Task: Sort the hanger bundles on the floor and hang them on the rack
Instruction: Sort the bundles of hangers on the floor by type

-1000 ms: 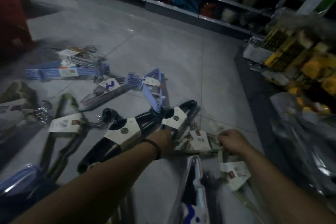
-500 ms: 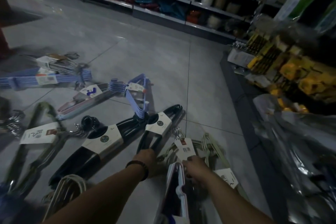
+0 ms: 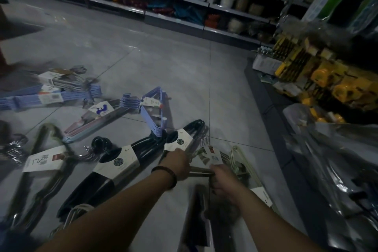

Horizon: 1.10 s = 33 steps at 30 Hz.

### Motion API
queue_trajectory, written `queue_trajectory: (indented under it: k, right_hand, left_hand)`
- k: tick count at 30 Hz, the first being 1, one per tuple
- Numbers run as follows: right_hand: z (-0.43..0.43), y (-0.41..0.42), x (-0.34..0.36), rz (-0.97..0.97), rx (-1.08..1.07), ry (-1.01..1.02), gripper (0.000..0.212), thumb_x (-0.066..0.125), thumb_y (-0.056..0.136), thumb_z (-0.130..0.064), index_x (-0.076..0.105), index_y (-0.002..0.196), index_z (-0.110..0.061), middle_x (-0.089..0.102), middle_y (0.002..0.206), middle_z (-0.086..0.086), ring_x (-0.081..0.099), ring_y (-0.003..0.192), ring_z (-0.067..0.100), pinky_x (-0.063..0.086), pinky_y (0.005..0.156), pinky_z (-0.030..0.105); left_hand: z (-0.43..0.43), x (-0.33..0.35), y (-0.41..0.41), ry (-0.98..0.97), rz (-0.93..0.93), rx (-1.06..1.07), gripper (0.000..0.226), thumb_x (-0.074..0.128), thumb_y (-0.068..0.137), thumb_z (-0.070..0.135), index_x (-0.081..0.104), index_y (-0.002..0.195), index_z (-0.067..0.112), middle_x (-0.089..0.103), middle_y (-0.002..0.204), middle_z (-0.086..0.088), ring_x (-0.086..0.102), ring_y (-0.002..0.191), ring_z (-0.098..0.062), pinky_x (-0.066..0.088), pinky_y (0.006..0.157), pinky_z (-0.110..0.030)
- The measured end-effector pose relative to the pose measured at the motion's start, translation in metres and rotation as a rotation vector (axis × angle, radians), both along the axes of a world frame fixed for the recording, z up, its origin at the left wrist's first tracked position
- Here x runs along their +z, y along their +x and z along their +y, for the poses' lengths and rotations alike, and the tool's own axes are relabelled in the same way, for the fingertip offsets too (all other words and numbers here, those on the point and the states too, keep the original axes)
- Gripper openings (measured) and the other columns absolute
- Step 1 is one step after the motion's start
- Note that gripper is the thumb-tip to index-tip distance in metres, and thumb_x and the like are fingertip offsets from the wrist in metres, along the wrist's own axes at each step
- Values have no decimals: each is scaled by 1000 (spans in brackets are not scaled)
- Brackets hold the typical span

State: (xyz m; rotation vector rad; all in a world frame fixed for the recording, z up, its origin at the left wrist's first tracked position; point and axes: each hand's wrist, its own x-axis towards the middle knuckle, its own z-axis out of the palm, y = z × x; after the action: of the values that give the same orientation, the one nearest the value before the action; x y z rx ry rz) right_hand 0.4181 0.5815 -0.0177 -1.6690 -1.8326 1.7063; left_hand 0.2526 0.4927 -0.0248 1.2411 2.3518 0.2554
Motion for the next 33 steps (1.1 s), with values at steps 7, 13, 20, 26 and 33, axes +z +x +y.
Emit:
queue_trajectory:
  k: [7, 13, 20, 26, 33]
  right_hand:
    - [-17, -24, 20, 102, -145, -37, 42, 53, 99, -58, 64, 114, -20, 70, 99, 16, 67, 88, 32, 56, 83, 43]
    - [-44, -88, 63, 434, -214, -224, 63, 66, 84, -73, 78, 105, -15, 80, 99, 12, 75, 92, 32, 54, 81, 39]
    - [-79, -150, 94, 594, -158, -86, 35, 83, 81, -19, 70, 113, -16, 80, 98, 11, 78, 84, 31, 62, 70, 40]
    - [-114, -186, 108, 706, 77, -44, 41, 67, 88, 8, 62, 126, -7, 77, 101, 25, 77, 94, 40, 60, 91, 57]
    - [-168, -216, 123, 724, 454, -148, 32, 60, 97, 1, 63, 129, -4, 71, 116, 30, 72, 101, 44, 62, 79, 48]
  left_hand:
    - [-27, 40, -2, 411, -297, 30, 20, 51, 105, 13, 43, 119, 2, 57, 104, -10, 56, 87, -22, 52, 76, -33]
    - [-65, 78, 1, 686, 75, -166, 18, 60, 102, 11, 51, 118, 14, 64, 108, -5, 56, 89, -18, 42, 75, -25]
    - [-122, 93, -21, 864, 59, -78, 22, 48, 108, 14, 52, 130, 16, 58, 119, -4, 51, 101, -12, 45, 85, -22]
    - [-168, 100, -73, 892, -479, 441, 37, 42, 105, 63, 46, 121, 30, 48, 132, 0, 55, 115, -15, 51, 97, -37]
    - [-217, 107, -152, 811, -1250, 739, 73, 34, 104, 71, 69, 117, 8, 67, 99, -16, 63, 91, -31, 53, 86, -43]
